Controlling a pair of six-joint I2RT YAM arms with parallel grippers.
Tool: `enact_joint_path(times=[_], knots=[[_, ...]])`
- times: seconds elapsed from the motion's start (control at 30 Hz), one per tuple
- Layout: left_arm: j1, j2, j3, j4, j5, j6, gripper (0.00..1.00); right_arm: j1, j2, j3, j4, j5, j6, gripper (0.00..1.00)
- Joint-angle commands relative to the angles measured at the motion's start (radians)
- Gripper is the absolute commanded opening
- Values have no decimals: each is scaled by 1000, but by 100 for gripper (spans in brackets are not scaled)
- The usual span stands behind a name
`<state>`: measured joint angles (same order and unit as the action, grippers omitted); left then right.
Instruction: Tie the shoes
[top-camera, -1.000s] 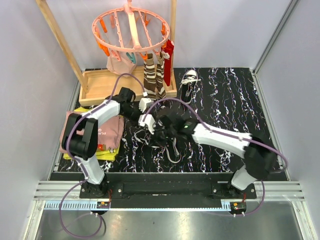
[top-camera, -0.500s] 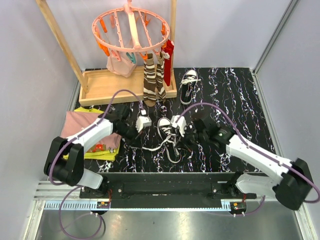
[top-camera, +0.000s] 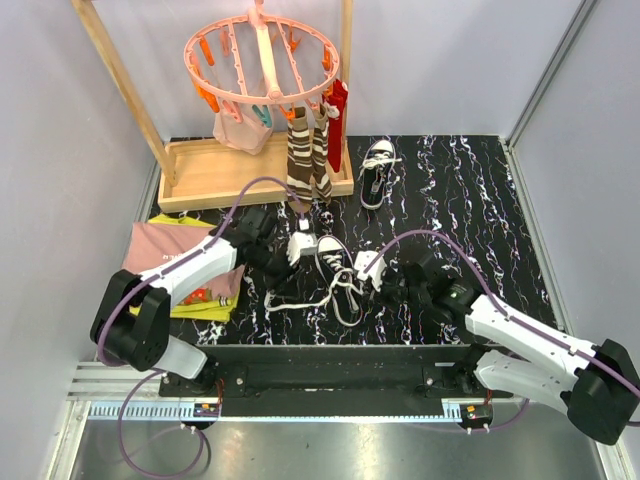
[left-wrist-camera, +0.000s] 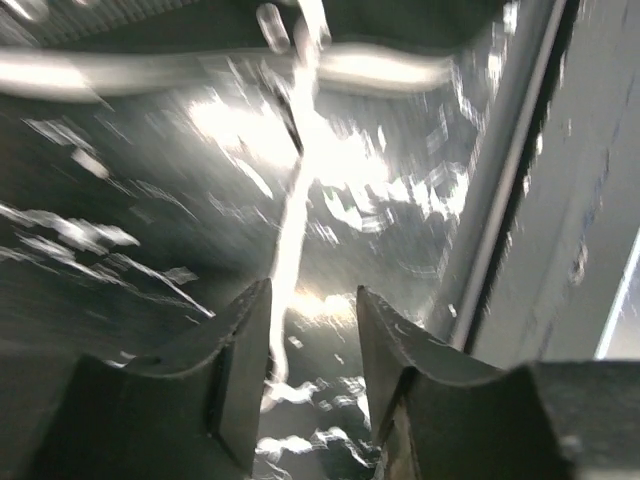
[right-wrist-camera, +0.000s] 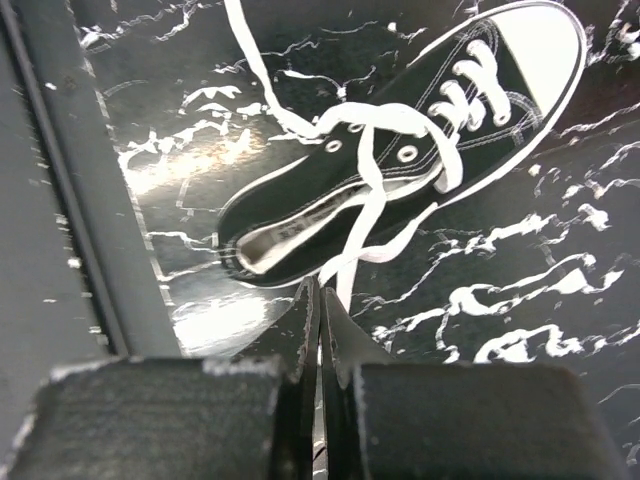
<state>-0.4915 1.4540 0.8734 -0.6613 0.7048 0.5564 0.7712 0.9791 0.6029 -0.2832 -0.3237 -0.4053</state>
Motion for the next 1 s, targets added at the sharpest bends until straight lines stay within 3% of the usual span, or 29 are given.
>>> enact_joint_path(times=[0.0, 0.2, 0.33, 0.97], knots=[[2, -3, 127, 193, 53, -101, 43, -3, -23, -25, 166, 26, -127, 0], [-19, 141, 243, 294, 82, -304, 42, -1, -37, -37, 213, 2, -187, 0], [-45, 192, 271, 322, 65, -349, 41, -3, -34, -37, 213, -34, -216, 0], [-133, 301, 309, 351, 38, -359, 42, -3, -48, -61, 161, -126, -247, 0]])
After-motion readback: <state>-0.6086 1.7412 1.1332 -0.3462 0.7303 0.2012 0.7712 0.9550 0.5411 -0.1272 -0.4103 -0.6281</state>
